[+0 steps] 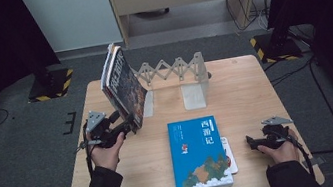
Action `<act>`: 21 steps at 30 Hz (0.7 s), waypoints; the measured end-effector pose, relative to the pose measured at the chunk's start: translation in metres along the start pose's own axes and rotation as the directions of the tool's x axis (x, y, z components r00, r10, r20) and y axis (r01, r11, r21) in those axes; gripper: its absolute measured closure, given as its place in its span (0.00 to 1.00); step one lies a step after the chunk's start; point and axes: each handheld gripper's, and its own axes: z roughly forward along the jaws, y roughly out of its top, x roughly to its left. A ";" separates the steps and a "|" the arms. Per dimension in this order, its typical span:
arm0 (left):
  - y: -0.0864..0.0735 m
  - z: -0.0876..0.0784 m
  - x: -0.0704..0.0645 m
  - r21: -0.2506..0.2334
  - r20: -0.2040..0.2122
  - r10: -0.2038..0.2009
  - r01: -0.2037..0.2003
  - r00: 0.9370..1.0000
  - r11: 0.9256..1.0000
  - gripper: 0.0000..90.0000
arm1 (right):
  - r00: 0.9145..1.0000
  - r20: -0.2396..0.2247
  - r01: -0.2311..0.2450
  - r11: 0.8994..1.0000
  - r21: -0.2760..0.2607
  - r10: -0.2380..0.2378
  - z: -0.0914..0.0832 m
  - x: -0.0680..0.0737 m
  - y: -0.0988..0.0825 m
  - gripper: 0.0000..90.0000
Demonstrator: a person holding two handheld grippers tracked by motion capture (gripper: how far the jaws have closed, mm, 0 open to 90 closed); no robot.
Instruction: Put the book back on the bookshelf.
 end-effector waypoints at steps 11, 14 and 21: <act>-0.021 0.007 0.001 0.067 0.002 -0.002 0.002 1.000 0.998 0.42 | 1.000 0.009 0.000 1.000 0.000 0.000 -0.001 0.000 0.000 0.04; -0.027 0.012 -0.001 0.091 0.013 0.005 -0.006 1.000 0.996 0.41 | 1.000 0.000 0.007 1.000 0.020 -0.007 -0.004 0.003 0.003 0.14; -0.042 0.022 -0.009 0.153 0.035 0.034 -0.039 0.999 0.987 0.40 | 0.999 -0.035 -0.015 1.000 0.014 0.015 -0.011 0.009 0.010 0.23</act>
